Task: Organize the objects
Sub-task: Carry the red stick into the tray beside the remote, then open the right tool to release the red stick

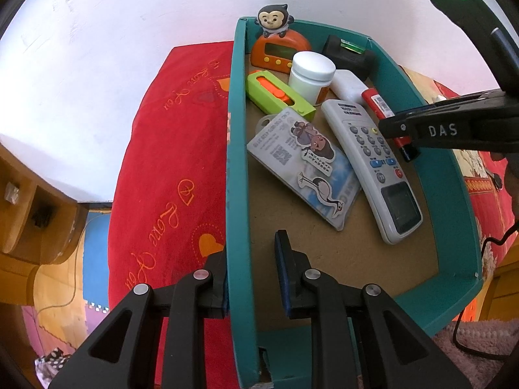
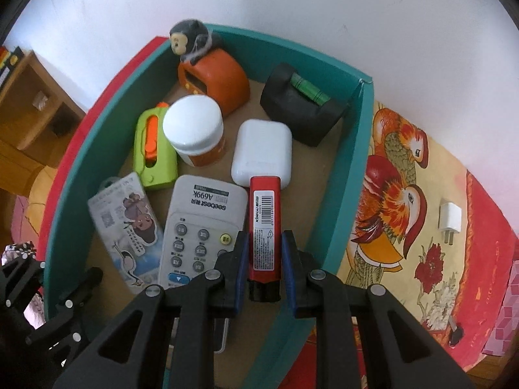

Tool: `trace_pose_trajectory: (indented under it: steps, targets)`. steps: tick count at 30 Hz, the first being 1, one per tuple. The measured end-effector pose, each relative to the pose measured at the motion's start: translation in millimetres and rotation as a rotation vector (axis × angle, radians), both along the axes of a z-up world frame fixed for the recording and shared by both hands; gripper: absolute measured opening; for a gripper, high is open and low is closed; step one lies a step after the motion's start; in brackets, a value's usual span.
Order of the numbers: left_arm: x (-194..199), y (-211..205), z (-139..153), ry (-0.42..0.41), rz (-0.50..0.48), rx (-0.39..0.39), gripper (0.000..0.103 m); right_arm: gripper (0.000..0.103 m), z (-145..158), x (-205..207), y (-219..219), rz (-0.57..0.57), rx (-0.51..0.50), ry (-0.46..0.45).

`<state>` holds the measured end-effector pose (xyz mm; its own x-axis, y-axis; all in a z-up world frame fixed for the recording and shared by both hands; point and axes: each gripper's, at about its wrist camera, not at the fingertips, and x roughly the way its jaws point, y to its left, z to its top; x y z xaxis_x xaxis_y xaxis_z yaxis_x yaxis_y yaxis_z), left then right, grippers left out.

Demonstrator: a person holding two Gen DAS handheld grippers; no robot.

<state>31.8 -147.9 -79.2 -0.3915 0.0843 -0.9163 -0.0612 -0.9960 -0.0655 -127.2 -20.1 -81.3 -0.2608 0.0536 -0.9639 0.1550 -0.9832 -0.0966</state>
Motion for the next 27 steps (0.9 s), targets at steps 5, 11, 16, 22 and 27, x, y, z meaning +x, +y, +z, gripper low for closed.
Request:
trace_pose_trajectory:
  steps: [5, 11, 16, 22, 27]
  targets:
    - [0, 0, 0, 0.000, 0.000, 0.000, 0.022, 0.019, 0, 0, 1, 0.001, 0.005, -0.001]
    - [0, 0, 0, 0.000, 0.001, 0.000, 0.022, 0.019, 0, 2, 4, -0.008, -0.007, 0.000]
    - [0, 1, 0, 0.000, 0.002, 0.002, 0.022, 0.019, 1, 3, 6, -0.015, -0.012, 0.003]
    - [0, 1, 0, 0.000, 0.004, 0.004, 0.022, 0.019, 2, 5, 9, -0.023, -0.022, 0.002]
    - [1, 1, 0, 0.000, 0.004, 0.004, 0.022, 0.021, 4, 9, 12, -0.028, -0.033, 0.003]
